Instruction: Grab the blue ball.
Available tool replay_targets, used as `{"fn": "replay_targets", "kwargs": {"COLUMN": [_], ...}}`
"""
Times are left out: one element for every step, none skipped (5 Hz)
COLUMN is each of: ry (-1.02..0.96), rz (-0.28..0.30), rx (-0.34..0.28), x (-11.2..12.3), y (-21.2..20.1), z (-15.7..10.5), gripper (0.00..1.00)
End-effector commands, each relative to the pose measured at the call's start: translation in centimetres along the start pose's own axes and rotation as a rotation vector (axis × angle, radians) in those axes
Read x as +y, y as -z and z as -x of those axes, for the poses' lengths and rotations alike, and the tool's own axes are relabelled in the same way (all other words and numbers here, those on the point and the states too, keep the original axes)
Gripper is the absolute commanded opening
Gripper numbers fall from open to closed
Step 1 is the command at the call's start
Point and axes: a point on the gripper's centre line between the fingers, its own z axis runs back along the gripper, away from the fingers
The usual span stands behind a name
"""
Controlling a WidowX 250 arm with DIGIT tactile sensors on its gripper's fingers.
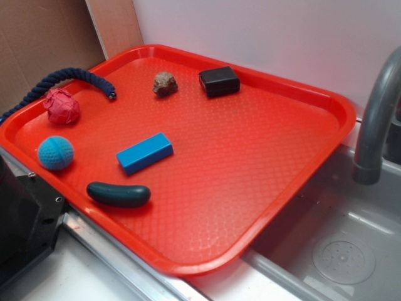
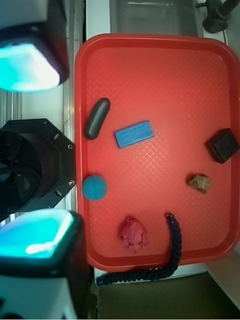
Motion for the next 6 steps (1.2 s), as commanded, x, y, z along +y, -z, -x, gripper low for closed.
{"fn": "replay_targets", "kwargs": {"ry": [0.0, -0.068, -0.038, -0.039, -0.039, -0.039], "rz": [0.0, -0.019, -0.058, -0.125, -0.125, -0.125], "rx": [0.0, 0.092, 0.079, 0.123, 0.123, 0.123], "x": [0.0, 4.3, 6.4, 7.9, 7.9, 7.9], "y": [0.0, 4.9, 9.6, 13.2, 13.2, 13.2], "z": [0.0, -0.3, 0.3, -0.3, -0.3, -0.3], "gripper": [1.0, 1.0, 1.0, 1.0, 1.0, 1.0]}}
